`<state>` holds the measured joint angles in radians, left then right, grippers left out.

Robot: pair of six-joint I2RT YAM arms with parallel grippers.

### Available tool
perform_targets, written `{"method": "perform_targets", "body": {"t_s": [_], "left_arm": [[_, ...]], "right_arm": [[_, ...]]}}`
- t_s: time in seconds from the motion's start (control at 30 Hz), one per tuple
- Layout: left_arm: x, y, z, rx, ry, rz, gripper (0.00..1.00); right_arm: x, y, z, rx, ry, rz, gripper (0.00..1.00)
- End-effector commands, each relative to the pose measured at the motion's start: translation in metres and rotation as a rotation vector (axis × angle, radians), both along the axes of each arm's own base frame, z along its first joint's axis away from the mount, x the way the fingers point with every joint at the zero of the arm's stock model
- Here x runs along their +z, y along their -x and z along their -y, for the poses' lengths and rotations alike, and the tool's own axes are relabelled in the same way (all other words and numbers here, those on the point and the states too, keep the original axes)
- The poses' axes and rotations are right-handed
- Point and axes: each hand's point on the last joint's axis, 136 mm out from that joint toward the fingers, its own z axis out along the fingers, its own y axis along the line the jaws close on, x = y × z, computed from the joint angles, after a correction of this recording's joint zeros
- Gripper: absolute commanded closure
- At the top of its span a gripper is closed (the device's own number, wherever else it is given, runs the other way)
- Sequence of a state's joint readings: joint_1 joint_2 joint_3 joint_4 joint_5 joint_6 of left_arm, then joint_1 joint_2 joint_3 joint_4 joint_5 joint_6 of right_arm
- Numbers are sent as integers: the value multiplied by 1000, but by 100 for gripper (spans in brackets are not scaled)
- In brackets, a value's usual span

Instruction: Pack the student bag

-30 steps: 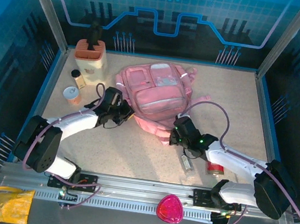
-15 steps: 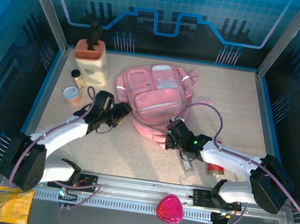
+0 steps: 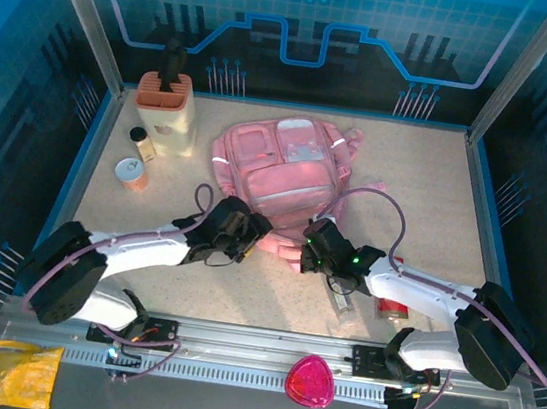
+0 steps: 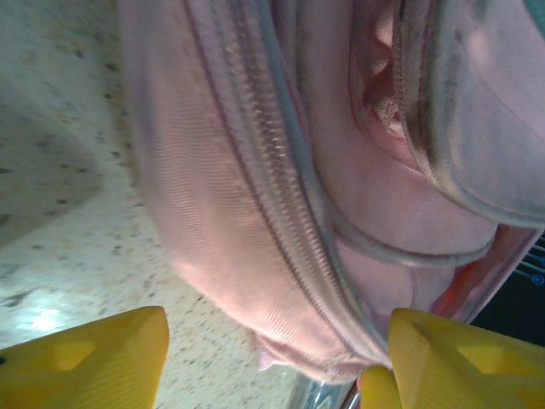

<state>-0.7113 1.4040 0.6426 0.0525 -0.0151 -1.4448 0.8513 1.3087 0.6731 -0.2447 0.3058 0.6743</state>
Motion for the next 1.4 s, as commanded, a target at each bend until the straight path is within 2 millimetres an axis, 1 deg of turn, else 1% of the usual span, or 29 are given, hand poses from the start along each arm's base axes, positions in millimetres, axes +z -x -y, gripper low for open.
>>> {"method": "perform_targets", "body": {"t_s": [0.0, 0.03, 0.1, 0.17, 0.2, 0.23, 0.3, 0.37, 0.43, 0.57, 0.63, 0.7, 0.77, 0.83, 0.87, 0.97, 1.13, 1.2, 1.23, 1.27, 1.3, 1.33, 1.37], "left_arm": [[7, -13, 20, 29, 37, 19, 37], [3, -13, 20, 31, 35, 5, 41], [-1, -15, 20, 34, 28, 12, 54], [1, -17, 20, 20, 17, 36, 64], [3, -18, 18, 13, -5, 44, 72], [3, -16, 13, 16, -29, 37, 78], [9, -15, 3, 22, -71, 63, 90], [15, -16, -10, 35, -110, 96, 99], [22, -16, -24, 39, -151, 116, 100], [22, -16, -60, 48, -194, 103, 100], [23, -20, -80, 56, -200, 108, 100], [27, -26, -97, 64, -207, 114, 100], [34, -32, -108, 55, -228, 125, 100], [42, -40, -112, 29, -253, 152, 100], [43, -42, -115, 25, -271, 150, 100], [46, -54, -121, 16, -292, 159, 100], [54, -90, -126, -26, -320, 200, 100], [59, -101, -132, -41, -356, 211, 100], [61, -105, -134, -46, -363, 220, 97], [63, -107, -134, -52, -350, 223, 92], [66, -106, -131, -61, -311, 227, 85], [69, -103, -129, -70, -283, 234, 75], [71, -99, -128, -71, -271, 241, 67]], "right_arm": [[-6, 7, -2, 9, 8, -17, 100], [-5, 7, 0, 8, 16, -15, 100], [-3, 6, 3, 4, 35, -7, 100], [-2, 4, 10, -8, 70, 2, 100], [-3, 4, 15, -16, 92, 7, 100], [-3, 3, 20, -29, 114, 9, 100], [-3, 2, 32, -55, 150, 9, 100], [-3, 1, 41, -72, 163, 16, 100], [-2, -1, 50, -97, 167, 19, 100], [-3, -12, 74, -155, 188, 27, 100], [-4, -19, 85, -182, 204, 19, 100], [-3, -26, 90, -187, 210, 16, 100], [-1, -29, 88, -174, 217, 23, 100], [1, -28, 81, -149, 208, 14, 100], [2, -27, 76, -131, 202, 15, 100], [0, -13, 52, -48, 184, 8, 100], [-6, 15, -4, 85, 132, -23, 100], [-7, 19, -27, 127, 102, -22, 100], [-9, 20, -37, 144, 97, -27, 100], [-9, 21, -45, 157, 96, -29, 100], [-8, 21, -52, 165, 98, -31, 100], [-7, 22, -57, 168, 99, -27, 100], [-6, 22, -60, 170, 95, -18, 100]]}}
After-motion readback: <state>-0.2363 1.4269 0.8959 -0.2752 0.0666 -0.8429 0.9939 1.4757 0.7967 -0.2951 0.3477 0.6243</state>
